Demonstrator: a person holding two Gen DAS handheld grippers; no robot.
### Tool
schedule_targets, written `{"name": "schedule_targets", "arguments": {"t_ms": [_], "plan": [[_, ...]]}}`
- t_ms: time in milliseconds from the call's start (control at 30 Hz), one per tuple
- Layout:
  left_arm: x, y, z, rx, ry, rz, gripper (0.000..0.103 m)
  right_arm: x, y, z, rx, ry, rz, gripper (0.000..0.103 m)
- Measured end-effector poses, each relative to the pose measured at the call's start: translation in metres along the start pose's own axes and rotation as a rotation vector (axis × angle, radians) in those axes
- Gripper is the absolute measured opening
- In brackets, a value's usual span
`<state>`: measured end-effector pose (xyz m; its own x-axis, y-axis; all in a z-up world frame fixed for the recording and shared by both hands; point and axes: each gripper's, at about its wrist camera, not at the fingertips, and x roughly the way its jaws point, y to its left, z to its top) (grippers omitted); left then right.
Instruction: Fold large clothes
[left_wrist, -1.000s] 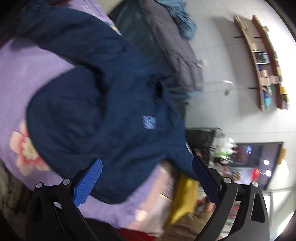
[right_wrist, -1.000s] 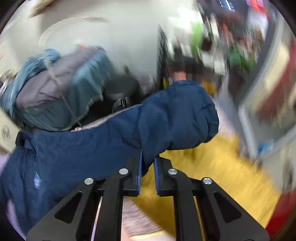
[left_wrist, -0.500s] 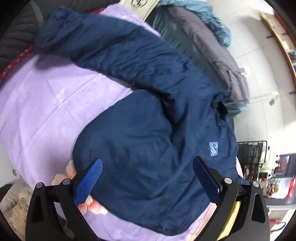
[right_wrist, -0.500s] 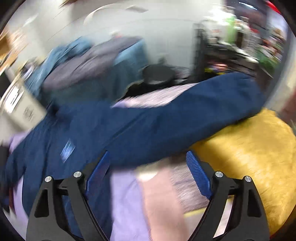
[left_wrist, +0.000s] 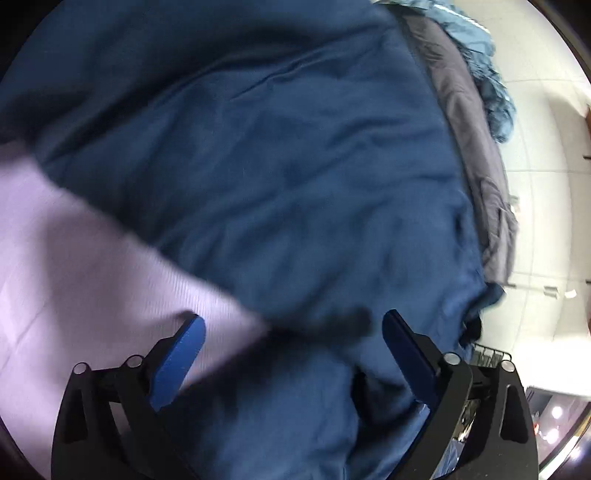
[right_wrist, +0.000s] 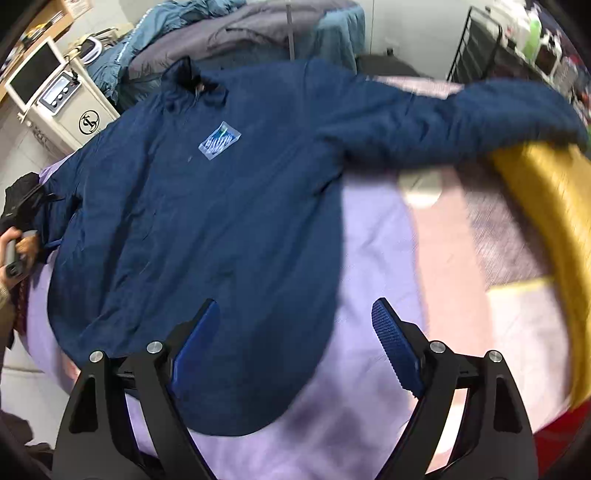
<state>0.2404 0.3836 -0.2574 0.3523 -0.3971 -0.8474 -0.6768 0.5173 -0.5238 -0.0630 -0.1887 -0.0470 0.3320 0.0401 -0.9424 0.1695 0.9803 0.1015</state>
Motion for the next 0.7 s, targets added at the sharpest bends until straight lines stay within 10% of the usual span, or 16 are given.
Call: {"name": "schedule_targets", "arguments": {"t_ms": [67,167,233,500,700], "plan": [[0.007,-0.002,0.012,-0.018,-0.004,0.012,0.090,0.006,0.012,-0.008,0.026,0.016,0.002,0.084],[-0.001,-0.020,0.034,0.023,-0.027,0.038,0.030,0.012,0.026,-0.021,0.047,0.041,-0.006,0.084],[-0.013,-0.038,0.056,0.087,-0.066,0.033,0.011,0.015,0.032,-0.026,0.064,0.049,-0.010,0.084],[-0.064,-0.126,0.145,0.281,-0.269,0.099,0.007,0.013,0.033,-0.032,0.124,0.059,-0.043,0.083],[-0.026,-0.124,0.139,0.328,-0.210,0.260,0.022,0.016,0.029,-0.038,0.170,0.073,-0.035,0.083]]}}
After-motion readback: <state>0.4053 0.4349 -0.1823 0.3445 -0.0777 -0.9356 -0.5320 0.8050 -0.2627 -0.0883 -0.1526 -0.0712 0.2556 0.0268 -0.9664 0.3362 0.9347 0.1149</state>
